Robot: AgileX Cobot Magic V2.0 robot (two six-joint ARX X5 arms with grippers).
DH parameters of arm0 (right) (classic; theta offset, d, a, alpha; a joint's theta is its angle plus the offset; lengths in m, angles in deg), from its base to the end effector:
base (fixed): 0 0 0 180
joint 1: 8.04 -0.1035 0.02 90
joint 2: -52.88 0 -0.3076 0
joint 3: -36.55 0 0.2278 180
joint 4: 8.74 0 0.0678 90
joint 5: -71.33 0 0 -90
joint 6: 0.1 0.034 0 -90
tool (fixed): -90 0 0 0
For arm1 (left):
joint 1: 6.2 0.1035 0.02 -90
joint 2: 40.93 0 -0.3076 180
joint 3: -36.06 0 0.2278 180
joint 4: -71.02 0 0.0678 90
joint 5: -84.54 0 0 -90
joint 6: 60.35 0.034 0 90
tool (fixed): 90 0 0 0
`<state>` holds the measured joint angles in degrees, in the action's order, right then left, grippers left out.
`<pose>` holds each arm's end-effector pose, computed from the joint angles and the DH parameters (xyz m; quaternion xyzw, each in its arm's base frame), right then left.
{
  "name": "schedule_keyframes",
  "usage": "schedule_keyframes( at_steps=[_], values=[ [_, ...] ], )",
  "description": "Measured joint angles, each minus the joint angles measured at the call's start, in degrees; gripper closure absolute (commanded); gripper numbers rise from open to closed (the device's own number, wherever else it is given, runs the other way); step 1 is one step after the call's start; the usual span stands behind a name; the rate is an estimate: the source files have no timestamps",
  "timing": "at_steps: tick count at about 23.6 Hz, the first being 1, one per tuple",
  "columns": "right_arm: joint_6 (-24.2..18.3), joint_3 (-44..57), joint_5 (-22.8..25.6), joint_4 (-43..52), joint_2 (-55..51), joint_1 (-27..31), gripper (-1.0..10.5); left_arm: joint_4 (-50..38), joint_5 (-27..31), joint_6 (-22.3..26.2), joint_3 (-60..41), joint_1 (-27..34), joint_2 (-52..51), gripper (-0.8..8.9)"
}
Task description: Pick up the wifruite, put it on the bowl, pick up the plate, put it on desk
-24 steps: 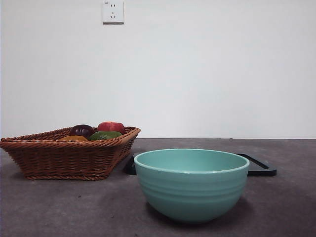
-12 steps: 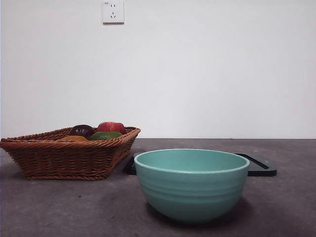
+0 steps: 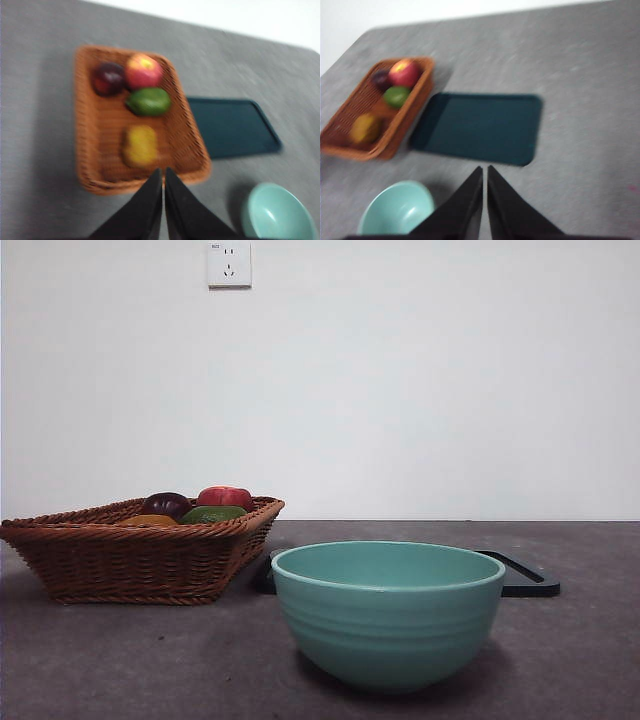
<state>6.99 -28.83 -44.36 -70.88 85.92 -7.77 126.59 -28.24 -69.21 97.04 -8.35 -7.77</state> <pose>0.0401 0.0146 0.3441 0.1159 0.2632 0.1967 0.9373 0.0512 -0.0151 0.3319 -0.1160 0.2514 -0.1907 0.9418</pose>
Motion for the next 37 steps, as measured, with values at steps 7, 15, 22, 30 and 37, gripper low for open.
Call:
schedule_keyframes(
  at_steps=[7,15,22,30,37],
  values=[
    [-3.32,-8.66,-1.27,-11.82,8.68,-11.30,9.4,9.53,-2.97,2.56,9.33,-7.98,6.80,8.04],
    [-4.33,-9.75,-1.36,-15.89,10.34,-22.23,9.4,15.28,-6.73,3.72,12.09,-14.51,9.01,8.04],
    [-4.31,-9.75,-1.31,-15.76,10.34,-22.82,7.2,14.78,-6.75,3.89,12.09,-14.58,9.20,5.18],
    [-3.85,-9.75,-1.27,-15.74,10.34,-22.82,5.4,14.78,-6.75,3.87,12.09,-14.58,9.20,3.04],
    [-3.85,-9.75,-1.29,-15.74,10.34,-22.82,5.4,14.75,-6.75,3.87,12.09,-14.58,9.70,3.09]
  ],
)
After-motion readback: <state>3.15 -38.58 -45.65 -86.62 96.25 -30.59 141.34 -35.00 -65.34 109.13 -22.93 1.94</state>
